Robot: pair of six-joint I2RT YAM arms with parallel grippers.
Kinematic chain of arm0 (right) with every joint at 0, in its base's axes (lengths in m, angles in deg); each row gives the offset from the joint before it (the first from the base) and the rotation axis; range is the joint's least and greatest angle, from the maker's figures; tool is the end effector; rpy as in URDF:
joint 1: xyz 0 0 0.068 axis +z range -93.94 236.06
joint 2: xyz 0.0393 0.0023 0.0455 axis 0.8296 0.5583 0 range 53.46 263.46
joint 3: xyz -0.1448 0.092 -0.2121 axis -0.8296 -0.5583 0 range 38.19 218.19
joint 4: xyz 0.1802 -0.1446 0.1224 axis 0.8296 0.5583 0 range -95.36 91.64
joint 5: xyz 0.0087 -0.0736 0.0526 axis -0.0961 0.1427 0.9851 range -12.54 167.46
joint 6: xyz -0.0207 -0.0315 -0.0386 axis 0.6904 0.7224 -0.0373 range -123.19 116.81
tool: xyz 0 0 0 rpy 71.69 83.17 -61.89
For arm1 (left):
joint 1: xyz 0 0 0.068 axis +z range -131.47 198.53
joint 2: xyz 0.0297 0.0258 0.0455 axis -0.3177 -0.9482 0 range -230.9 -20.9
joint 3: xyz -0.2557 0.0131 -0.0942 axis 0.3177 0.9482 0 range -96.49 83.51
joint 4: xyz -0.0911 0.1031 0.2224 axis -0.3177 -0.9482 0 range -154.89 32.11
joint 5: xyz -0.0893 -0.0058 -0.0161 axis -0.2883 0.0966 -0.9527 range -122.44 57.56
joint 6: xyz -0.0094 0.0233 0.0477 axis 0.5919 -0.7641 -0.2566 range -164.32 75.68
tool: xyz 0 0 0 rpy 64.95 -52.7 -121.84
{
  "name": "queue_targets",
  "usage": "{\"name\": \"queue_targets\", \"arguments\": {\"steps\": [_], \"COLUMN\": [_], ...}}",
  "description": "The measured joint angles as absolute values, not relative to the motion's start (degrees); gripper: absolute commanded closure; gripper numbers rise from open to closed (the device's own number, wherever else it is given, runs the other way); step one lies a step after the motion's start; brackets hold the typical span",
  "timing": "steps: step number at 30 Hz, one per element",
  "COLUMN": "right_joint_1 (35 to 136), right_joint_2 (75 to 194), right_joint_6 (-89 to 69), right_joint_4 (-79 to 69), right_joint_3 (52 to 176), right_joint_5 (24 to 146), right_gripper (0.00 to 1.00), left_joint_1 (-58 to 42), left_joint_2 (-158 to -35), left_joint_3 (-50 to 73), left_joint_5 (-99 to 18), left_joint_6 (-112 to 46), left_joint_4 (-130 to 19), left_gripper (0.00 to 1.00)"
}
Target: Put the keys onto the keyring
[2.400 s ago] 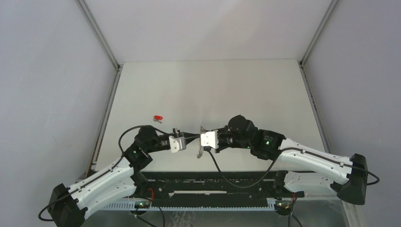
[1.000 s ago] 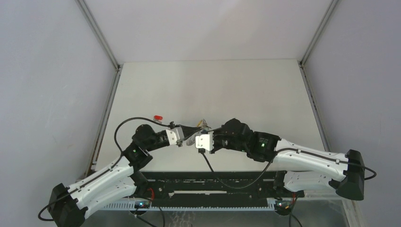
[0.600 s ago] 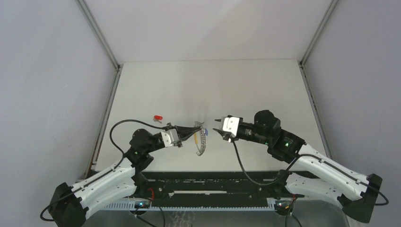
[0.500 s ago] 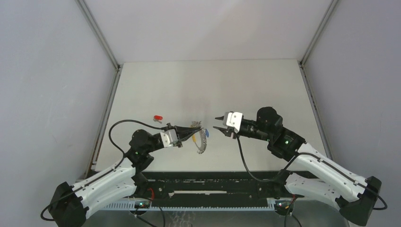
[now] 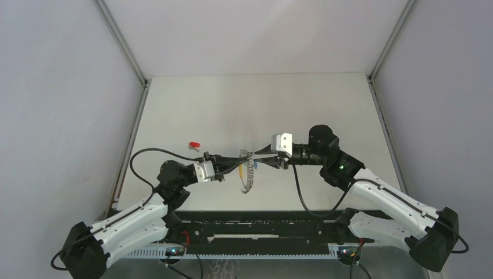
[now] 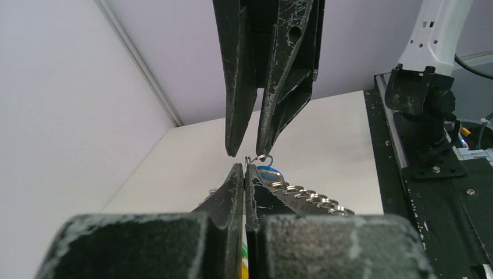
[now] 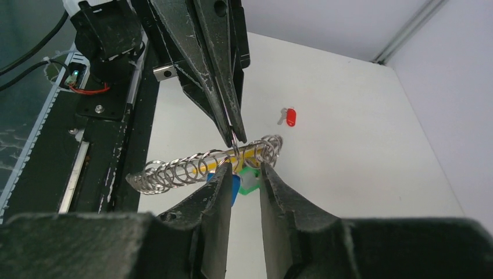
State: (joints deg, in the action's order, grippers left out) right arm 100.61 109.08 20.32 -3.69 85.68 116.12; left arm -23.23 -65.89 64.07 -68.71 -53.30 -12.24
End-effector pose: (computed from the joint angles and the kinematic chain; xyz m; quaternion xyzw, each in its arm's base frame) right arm 0.1428 0.1718 0.3387 -0.5806 0.4789 0.3600 0.5514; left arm 0.1178 -0.1333 0.2839 0.4637 0.3827 -0.3908 0.6970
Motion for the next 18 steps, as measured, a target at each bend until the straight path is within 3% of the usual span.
{"name": "queue_targets", "arguments": {"steps": [12,18], "right_joint_1": [100.6,100.6], "right_joint_2": [110.6,111.0], "right_joint_6": [19.7,19.5], "right_joint_4": [-5.8,-5.9], "right_joint_3": [85.6,85.6], "right_joint_5": [119.9,120.7], "right_gripper": [0.79,0.85], "left_joint_1": [-22.9,-22.9], "left_joint_2": [-66.7,-66.7], "left_joint_3": [64.1,64.1], "left_joint_5": [-70.4,-70.7], "left_joint_6": [-52.4,-52.4], "left_joint_4": [-11.6,-11.5], "left_gripper": [1.0,1.0]}}
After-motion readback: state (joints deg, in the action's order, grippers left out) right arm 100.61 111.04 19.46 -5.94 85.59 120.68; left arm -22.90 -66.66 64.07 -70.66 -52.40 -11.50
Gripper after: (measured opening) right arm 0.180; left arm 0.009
